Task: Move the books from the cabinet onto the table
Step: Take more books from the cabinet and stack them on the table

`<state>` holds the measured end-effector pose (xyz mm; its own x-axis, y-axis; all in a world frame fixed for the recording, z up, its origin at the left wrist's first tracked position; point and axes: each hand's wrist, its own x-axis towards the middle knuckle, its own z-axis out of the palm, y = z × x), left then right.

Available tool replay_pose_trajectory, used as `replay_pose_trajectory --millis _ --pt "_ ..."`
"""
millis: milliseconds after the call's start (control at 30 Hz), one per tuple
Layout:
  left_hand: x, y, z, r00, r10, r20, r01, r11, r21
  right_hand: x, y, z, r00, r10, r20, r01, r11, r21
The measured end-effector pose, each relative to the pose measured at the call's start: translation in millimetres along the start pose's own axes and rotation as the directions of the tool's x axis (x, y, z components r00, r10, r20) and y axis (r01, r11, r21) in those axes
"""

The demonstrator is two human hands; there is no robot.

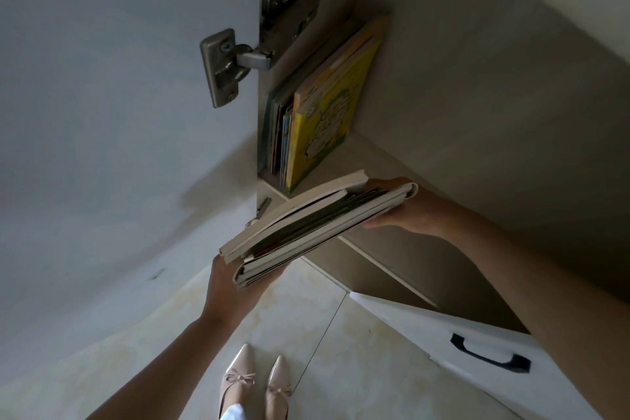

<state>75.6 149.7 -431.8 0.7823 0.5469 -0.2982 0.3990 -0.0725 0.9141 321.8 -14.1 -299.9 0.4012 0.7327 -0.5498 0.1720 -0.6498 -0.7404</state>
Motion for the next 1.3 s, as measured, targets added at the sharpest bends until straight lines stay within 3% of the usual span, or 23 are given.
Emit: replay_pose_trajectory --millis 100,167,267,367,467,700,867,1067,1300 --pt "-14 28 -6 0.979 0.202 0.014 -0.201 0.977 -0.077 -22 -6 1 0.993 0.116 0.017 -0.115 0.993 -0.018" --pt "-31 41 -12 0.973 0.228 0.037 -0.224 0.971 -0.087 -45 -20 4 0.983 0.182 0.025 -0.182 0.983 -0.015" --pt "-64 68 -26 0.992 0.119 0.051 -0.111 0.985 -0.130 -88 -41 12 0.970 0.244 0.004 -0.244 0.970 0.020" --pt "-94 106 -45 0.998 0.039 0.046 -0.036 0.998 -0.059 -123 -53 24 0.951 0.309 -0.013 -0.306 0.946 0.102" --pt "-134 139 -63 0.996 -0.056 0.072 0.066 0.985 -0.156 -158 -68 43 0.941 0.339 -0.003 -0.329 0.917 0.226" --pt "-226 194 -93 0.942 -0.331 -0.055 0.289 0.884 -0.368 -233 -99 82 0.968 0.242 0.070 -0.249 0.875 0.414" --pt "-300 223 -106 0.876 -0.437 -0.203 0.300 0.825 -0.480 -276 -137 115 0.996 0.078 -0.033 -0.051 0.863 0.502" --pt "-376 229 -108 0.807 -0.497 -0.319 0.167 0.711 -0.683 -315 -177 150 0.993 -0.096 -0.066 0.116 0.878 0.464" --pt "-481 222 -124 0.708 -0.527 -0.470 -0.076 0.606 -0.792 -347 -224 206 0.972 -0.191 0.135 0.131 0.922 0.366"
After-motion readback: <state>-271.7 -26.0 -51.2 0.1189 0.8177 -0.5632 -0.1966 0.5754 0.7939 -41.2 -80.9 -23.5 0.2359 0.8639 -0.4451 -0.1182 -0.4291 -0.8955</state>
